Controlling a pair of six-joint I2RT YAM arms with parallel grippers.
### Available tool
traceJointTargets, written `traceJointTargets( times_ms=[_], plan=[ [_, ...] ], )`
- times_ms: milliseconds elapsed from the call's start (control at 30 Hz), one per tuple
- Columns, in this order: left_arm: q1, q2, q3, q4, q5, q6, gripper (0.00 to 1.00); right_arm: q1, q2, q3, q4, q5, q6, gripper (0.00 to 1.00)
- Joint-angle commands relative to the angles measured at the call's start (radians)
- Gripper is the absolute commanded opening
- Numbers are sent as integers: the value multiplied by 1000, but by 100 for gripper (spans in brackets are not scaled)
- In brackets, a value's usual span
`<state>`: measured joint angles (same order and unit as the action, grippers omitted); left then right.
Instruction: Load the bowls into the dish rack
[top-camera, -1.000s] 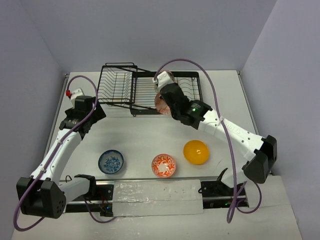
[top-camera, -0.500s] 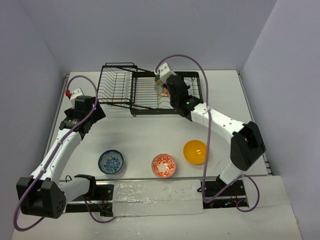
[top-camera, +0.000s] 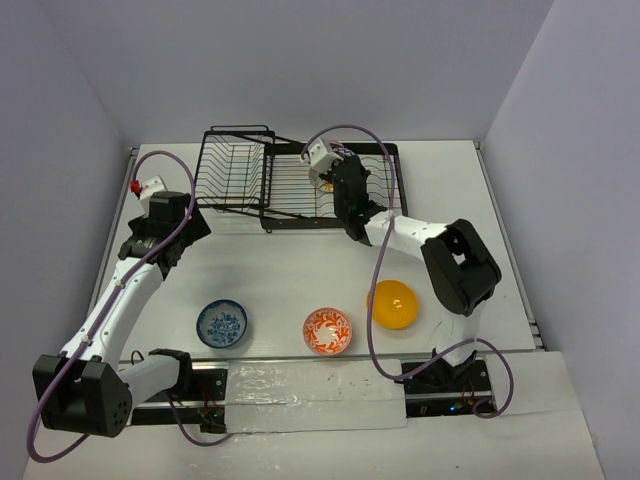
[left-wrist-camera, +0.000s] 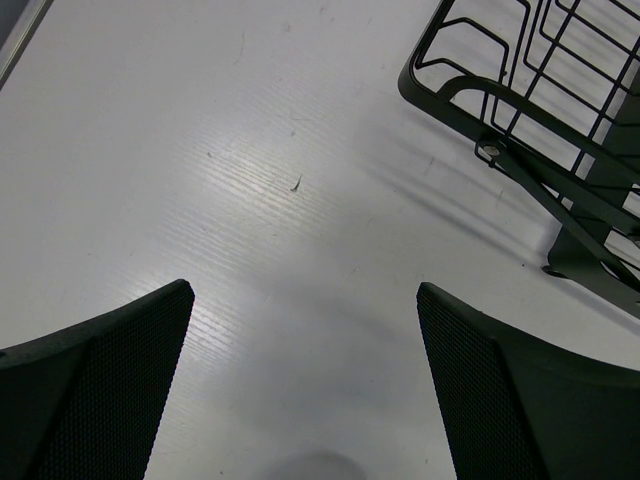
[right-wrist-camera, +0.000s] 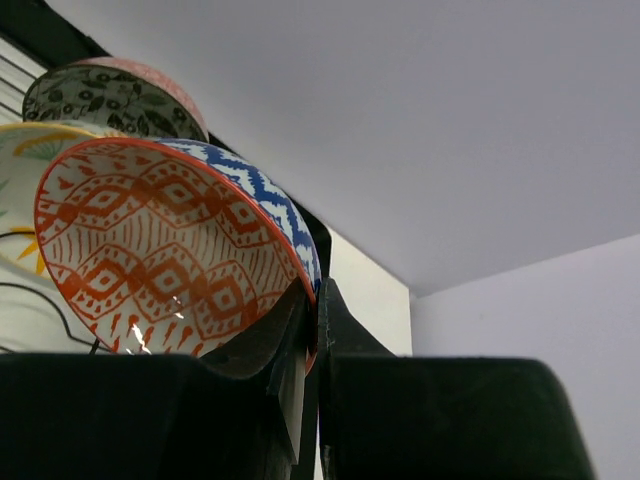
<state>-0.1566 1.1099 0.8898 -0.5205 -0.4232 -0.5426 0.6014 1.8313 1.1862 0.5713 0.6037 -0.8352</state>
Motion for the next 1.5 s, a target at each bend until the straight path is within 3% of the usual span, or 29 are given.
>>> traceJointTargets(
  times_ms=[0, 167, 767, 1467],
  plan=[
    [5, -27, 9, 20, 17, 1, 99, -8, 6, -31, 298, -16, -77, 0],
    [9, -21, 14, 16, 23, 1, 99, -6, 54, -83, 436, -39, -116, 0],
    [11, -12, 20, 11, 31, -2, 99, 23, 149, -189, 692, -64, -102, 0],
    [14, -2, 23, 2, 29, -3, 99, 52, 218, -263, 788, -96, -38, 0]
  ],
)
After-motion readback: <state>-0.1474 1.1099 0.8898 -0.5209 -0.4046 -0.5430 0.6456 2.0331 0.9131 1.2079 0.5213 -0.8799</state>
